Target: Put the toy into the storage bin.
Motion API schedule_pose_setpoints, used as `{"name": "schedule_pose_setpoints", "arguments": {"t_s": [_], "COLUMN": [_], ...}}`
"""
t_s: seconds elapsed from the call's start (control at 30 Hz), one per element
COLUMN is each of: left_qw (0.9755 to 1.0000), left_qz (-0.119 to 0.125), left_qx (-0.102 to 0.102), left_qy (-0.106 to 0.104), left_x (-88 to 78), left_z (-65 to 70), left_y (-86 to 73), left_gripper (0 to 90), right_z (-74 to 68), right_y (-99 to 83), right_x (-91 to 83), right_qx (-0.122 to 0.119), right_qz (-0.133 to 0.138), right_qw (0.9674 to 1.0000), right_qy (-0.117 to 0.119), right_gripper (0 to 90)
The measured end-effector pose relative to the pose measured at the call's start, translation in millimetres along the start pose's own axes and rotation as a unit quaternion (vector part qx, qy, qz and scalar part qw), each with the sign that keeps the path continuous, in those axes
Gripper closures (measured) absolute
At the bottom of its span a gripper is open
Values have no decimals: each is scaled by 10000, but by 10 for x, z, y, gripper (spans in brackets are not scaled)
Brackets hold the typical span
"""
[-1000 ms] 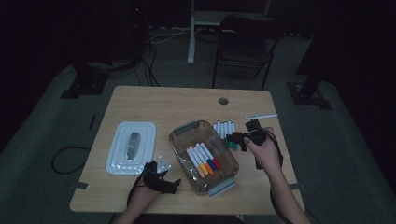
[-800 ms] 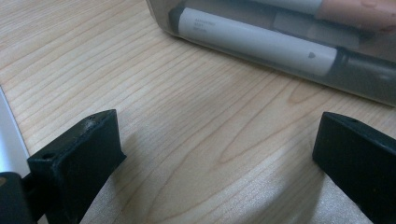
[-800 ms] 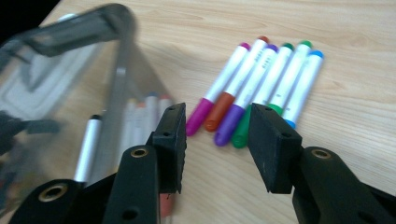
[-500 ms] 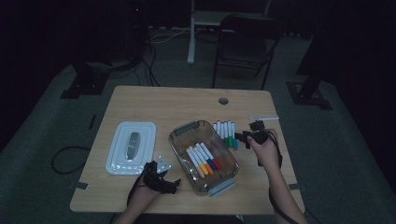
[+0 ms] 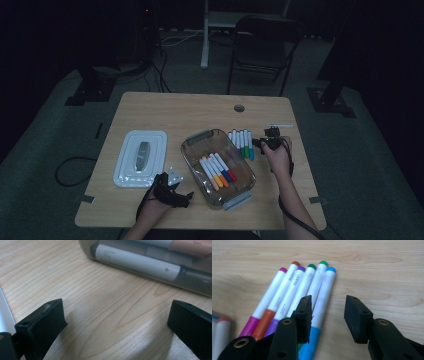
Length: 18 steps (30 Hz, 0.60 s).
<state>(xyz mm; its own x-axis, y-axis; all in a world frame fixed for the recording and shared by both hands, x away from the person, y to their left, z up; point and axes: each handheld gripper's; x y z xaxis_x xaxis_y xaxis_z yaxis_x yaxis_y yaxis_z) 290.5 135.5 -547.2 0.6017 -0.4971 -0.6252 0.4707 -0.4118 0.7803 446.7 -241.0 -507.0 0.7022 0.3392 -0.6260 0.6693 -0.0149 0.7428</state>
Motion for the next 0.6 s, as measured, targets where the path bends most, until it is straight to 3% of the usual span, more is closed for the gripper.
{"name": "schedule_pose_setpoints", "arguments": {"t_s": [0.23,0.33,0.5,0.6], "left_qw": [10000,10000,10000,10000], "left_qz": [-1,-1,-1,0], "left_qx": [0,-2,2,2], "left_qy": [0,1,2,1], "left_x": [0,0,0,0], "left_z": [0,1,0,0], "left_y": [0,0,0,0], "left_gripper": [19,19,19,19], "right_z": [-6,-52,-47,-35], "right_y": [-10,-17,-21,-25], "right_x": [122,183,253,266], "right_qx": [67,-21,-39,-180], "right_qz": [-120,-207,-330,-410], "right_qw": [9999,9998,9993,9983], "right_qy": [2,-34,-163,-385], "right_gripper": [581,590,598,626]}}
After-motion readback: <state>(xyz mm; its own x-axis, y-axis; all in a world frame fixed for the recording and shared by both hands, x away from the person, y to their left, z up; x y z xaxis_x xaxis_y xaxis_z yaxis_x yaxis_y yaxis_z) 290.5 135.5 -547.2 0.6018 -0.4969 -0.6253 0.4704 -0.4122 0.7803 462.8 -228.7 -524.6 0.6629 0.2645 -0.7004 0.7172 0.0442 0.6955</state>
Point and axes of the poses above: each handheld gripper's, and its own axes: x roughly forward along the jaws, y roughly out of its top, z roughly to its right, and after that the axes turned 8 degrees about z, right-handed
